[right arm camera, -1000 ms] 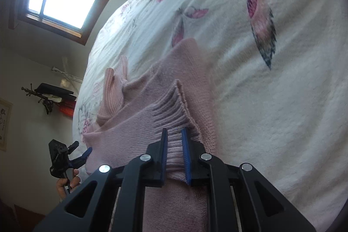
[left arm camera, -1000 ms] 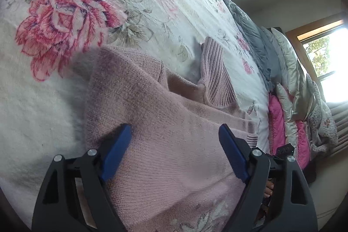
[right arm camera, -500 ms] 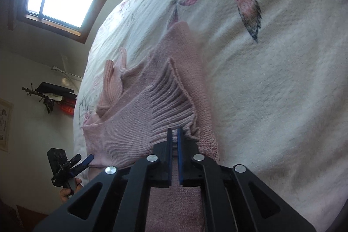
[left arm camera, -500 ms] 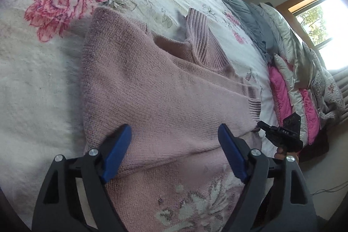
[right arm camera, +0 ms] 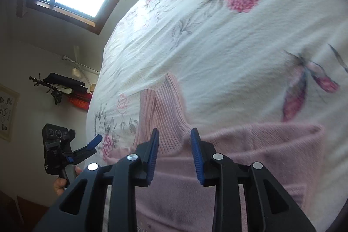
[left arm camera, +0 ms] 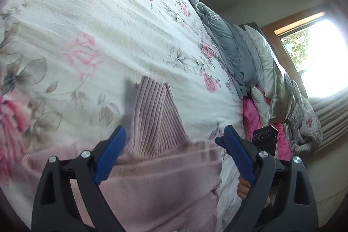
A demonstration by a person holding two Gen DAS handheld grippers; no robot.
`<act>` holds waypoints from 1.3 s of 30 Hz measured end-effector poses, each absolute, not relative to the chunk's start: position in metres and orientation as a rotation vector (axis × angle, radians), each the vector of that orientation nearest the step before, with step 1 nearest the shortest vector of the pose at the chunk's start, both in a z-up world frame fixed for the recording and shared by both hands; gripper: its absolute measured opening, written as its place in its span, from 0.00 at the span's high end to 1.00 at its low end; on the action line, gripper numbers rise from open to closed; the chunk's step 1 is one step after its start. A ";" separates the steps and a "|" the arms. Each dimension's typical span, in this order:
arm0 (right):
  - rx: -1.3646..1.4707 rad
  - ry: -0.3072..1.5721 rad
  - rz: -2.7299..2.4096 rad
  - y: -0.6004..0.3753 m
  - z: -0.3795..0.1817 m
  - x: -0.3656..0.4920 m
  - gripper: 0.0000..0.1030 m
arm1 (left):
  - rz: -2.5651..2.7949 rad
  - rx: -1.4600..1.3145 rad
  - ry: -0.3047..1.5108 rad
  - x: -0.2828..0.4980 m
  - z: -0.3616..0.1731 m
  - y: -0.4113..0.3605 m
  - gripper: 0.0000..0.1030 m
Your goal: Fold small clothes
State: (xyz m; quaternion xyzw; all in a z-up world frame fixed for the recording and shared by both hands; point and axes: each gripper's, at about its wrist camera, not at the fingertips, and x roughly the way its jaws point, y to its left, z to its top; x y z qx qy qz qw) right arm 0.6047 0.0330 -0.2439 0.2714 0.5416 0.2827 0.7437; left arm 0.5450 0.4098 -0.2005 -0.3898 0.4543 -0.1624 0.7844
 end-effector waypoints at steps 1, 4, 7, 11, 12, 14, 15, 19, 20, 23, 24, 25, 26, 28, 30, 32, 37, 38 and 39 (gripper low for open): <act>0.586 1.194 0.626 0.046 -0.247 0.616 0.70 | -0.345 -0.854 0.994 0.560 -0.210 0.408 0.12; 0.568 1.211 0.627 0.077 -0.261 0.646 0.68 | -0.326 -0.858 1.047 0.599 -0.241 0.399 0.13; 0.547 1.230 0.604 0.095 -0.279 0.669 0.65 | -0.320 -0.844 1.085 0.626 -0.265 0.390 0.12; 0.526 1.235 0.594 0.114 -0.299 0.692 0.63 | -0.331 -0.853 1.070 0.640 -0.282 0.387 0.26; 0.535 1.233 0.601 0.118 -0.303 0.696 0.60 | -0.341 -0.861 1.063 0.641 -0.284 0.387 0.34; 0.537 1.226 0.613 0.127 -0.310 0.701 0.60 | -0.349 -0.869 1.066 0.642 -0.289 0.388 0.60; 0.533 1.223 0.625 0.131 -0.312 0.702 0.60 | -0.352 -0.862 1.066 0.641 -0.289 0.388 0.72; 0.487 1.210 0.657 0.142 -0.306 0.697 0.88 | -0.352 -0.856 1.029 0.630 -0.284 0.396 0.93; 0.485 1.182 0.663 0.137 -0.299 0.692 0.89 | -0.356 -0.865 1.001 0.625 -0.278 0.400 0.93; 0.516 1.113 0.699 0.112 -0.269 0.674 0.89 | -0.389 -0.866 0.936 0.606 -0.255 0.406 0.94; 0.524 1.085 0.720 0.101 -0.256 0.664 0.89 | -0.408 -0.863 0.917 0.598 -0.245 0.407 0.94; 0.520 1.054 0.736 0.092 -0.242 0.651 0.89 | -0.435 -0.858 0.897 0.587 -0.235 0.407 0.94; 0.517 1.021 0.767 0.082 -0.228 0.634 0.89 | -0.469 -0.840 0.878 0.575 -0.223 0.404 0.94; 0.489 0.983 0.828 0.067 -0.207 0.595 0.90 | -0.537 -0.766 0.860 0.544 -0.198 0.393 0.93; 0.441 0.956 0.874 0.053 -0.198 0.547 0.89 | -0.601 -0.686 0.849 0.503 -0.181 0.378 0.86; 0.365 0.996 0.896 0.047 -0.206 0.500 0.83 | -0.648 -0.620 0.878 0.454 -0.180 0.366 0.61; 0.271 1.143 0.857 0.021 -0.248 0.416 0.71 | -0.582 -0.658 0.994 0.360 -0.216 0.371 0.44; 0.294 1.151 0.848 0.016 -0.249 0.410 0.70 | -0.572 -0.720 0.996 0.353 -0.222 0.378 0.44; 0.325 1.157 0.828 0.013 -0.250 0.408 0.68 | -0.557 -0.775 0.988 0.351 -0.226 0.382 0.39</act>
